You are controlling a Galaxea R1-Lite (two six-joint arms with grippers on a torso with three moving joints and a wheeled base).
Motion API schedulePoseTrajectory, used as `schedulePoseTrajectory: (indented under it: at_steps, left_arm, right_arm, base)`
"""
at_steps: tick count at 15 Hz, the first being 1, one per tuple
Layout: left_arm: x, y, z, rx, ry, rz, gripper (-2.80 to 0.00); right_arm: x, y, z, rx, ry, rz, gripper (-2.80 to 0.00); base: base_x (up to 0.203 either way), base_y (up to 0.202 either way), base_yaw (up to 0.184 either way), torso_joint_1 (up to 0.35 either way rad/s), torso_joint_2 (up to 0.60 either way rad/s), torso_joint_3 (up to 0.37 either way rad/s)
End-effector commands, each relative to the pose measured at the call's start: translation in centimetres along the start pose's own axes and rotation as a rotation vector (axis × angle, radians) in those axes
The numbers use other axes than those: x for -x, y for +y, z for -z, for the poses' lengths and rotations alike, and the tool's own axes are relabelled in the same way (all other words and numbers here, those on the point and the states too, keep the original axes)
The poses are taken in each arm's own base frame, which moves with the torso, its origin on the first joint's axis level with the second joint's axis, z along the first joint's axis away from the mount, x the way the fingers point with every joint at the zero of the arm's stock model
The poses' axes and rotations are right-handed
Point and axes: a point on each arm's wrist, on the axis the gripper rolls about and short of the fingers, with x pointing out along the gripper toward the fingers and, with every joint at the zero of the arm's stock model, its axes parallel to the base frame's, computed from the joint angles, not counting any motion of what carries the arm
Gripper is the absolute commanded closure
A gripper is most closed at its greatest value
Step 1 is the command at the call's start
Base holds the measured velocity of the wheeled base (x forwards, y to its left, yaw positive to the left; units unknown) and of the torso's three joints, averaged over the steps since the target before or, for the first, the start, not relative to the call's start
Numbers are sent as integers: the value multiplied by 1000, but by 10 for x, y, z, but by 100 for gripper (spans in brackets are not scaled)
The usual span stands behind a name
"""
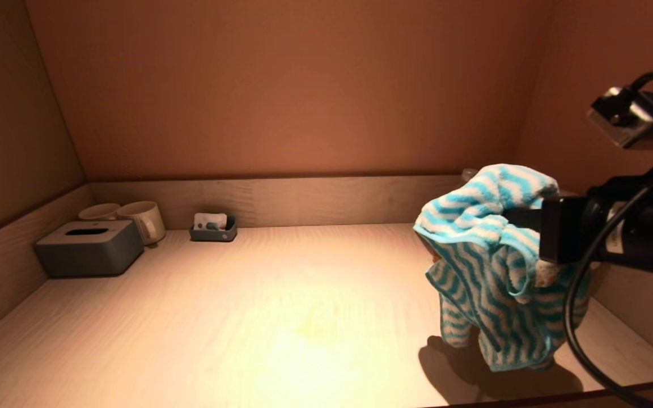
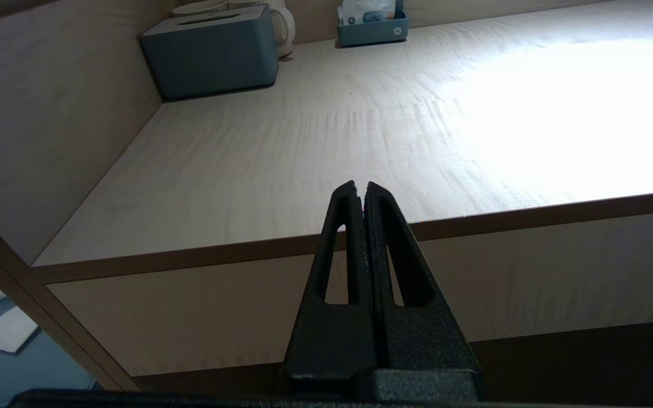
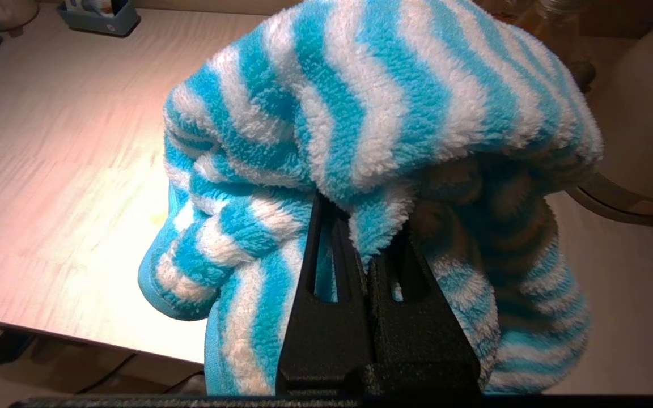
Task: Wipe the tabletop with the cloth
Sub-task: Sweep the stains on the table
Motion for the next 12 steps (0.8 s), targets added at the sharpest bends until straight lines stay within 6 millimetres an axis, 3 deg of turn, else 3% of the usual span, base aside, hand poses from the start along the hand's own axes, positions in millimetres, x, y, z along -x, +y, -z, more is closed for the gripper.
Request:
schedulePoseTrajectory:
  at_steps: [1,7,9,12]
  left_arm:
    - [0,0,0,0,1,0,0]
    - [0,0,0,0,2,0,0]
    - [0,0,0,-2,2,0,0]
    - [0,0,0,1,2,0,0]
  right_arm:
    - [-21,8,-2,11,11,-20,0]
    - [-91,48,-7,66,84,-64,0]
    - [-122,72,-1,99,127,-79,0]
    - [-140,107,2,137,137,-125,0]
  base:
    - [0,0,0,0,0,0]
    - [0,0,0,0,0,0]
    - [0,0,0,0,0,0]
    - [0,0,0,0,0,0]
